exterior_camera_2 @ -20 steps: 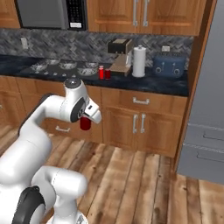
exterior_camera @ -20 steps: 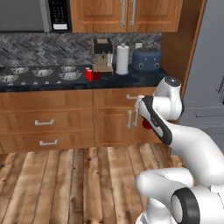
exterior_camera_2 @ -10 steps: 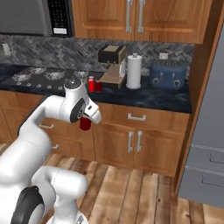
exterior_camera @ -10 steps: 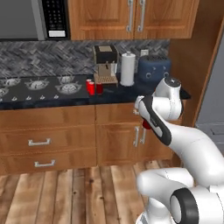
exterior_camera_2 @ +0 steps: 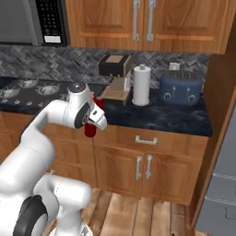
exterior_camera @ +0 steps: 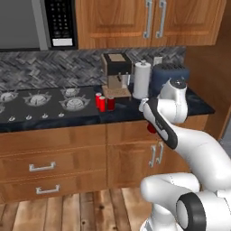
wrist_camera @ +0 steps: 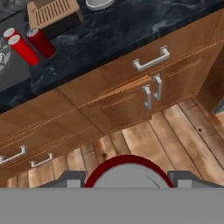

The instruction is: Four empty soda cans are scattered around the kitchen. Gather all the cans and cluster them next to the stove for recycling.

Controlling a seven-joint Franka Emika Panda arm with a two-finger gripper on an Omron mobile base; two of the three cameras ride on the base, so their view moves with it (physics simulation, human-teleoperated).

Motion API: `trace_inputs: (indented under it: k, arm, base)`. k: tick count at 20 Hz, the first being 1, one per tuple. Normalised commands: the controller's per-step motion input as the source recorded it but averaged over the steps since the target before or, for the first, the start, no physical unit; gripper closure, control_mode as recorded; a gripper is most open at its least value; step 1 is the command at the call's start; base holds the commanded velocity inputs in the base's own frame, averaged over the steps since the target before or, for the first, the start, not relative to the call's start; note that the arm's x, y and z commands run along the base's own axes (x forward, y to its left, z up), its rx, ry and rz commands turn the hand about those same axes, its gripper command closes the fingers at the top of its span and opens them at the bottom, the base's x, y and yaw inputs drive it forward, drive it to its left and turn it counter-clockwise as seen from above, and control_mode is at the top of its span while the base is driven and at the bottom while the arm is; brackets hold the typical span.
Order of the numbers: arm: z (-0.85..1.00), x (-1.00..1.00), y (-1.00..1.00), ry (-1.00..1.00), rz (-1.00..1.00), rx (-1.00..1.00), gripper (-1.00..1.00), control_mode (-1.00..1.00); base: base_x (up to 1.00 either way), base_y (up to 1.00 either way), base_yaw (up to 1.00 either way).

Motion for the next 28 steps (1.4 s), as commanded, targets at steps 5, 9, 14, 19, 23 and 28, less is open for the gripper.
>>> trace_inputs:
  k: [5,9,14,19,23,28]
  arm:
    - [0.0,0.0,0.0,0.0,0.0,0.0,1.0,1.0]
    - [0.0,0.0,0.0,0.0,0.0,0.0,1.0,1.0]
    - [0.0,0.0,0.0,0.0,0.0,0.0,1.0,1.0]
    - [0.0,0.0,0.0,0.0,0.0,0.0,1.0,1.0]
    - [-0.01,0.14,0.52,0.0,0.0,-0.11,1.0,-1.0]
    - [-0.09,0.18,0.74,0.01,0.0,-0.15,1.0,-1.0]
  base:
    - [0.73,0.35,-0.1]
    - [0.76,0.2,-0.07]
    - [0.64,0.33,-0.08]
    - [0.28,0.4,-0.06]
    - [0.0,0.0,0.0]
    - [0.0,0.0,0.0]
